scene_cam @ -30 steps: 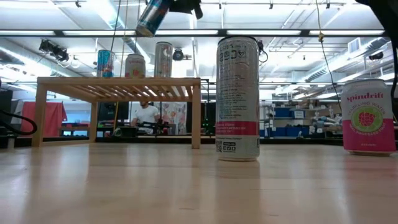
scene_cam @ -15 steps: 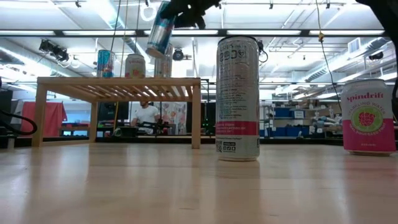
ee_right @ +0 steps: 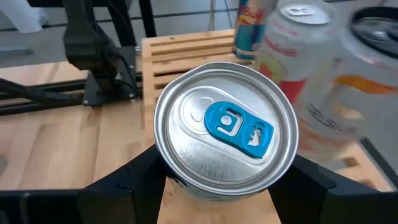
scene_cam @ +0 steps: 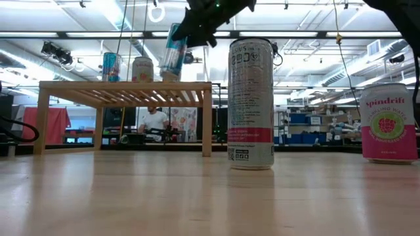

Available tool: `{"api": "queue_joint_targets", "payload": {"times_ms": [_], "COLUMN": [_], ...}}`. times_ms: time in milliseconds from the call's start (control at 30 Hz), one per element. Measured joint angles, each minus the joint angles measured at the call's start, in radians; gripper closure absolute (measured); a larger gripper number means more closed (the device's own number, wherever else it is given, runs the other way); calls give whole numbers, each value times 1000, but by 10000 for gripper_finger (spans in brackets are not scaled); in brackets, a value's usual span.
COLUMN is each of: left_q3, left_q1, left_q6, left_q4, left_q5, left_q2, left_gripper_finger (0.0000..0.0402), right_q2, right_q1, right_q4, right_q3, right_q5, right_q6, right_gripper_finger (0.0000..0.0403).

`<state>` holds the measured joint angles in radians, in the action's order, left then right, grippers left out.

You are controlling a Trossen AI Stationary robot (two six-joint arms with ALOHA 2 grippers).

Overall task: Place canned beverage on shelf
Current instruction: Put the blue soda can on the shelf aligned with the other blue soda can

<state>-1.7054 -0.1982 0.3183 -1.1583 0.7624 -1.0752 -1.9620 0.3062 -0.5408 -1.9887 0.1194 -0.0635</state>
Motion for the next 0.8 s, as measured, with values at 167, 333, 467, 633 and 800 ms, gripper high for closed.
{"api": "queue_joint_targets", "payload": {"times_ms": [167,333,467,633,800], "left_q3": [0,0,0,0,0], "left_q1": [0,0,0,0,0], "left_q6": [0,0,0,-30,-50], "left_q4": [0,2,2,1,1], "left_q5": [0,0,0,0,0], "left_q2": [-1,-1,-1,-1,-1], "left_gripper_finger": [86,86,86,86,86], "right_q2": [-19,-17,-17,-17,-17], "right_q1": [0,0,0,0,0], "right_q4": [-17,-27,-35,-36,-18], "right_q3": [0,-1,-1,-1,-1], "right_q5": [9,9,14,13,13], "right_q6": [-8,-24,-40,-49,-64], "right_gripper_finger": [159,158,157,150,138]}}
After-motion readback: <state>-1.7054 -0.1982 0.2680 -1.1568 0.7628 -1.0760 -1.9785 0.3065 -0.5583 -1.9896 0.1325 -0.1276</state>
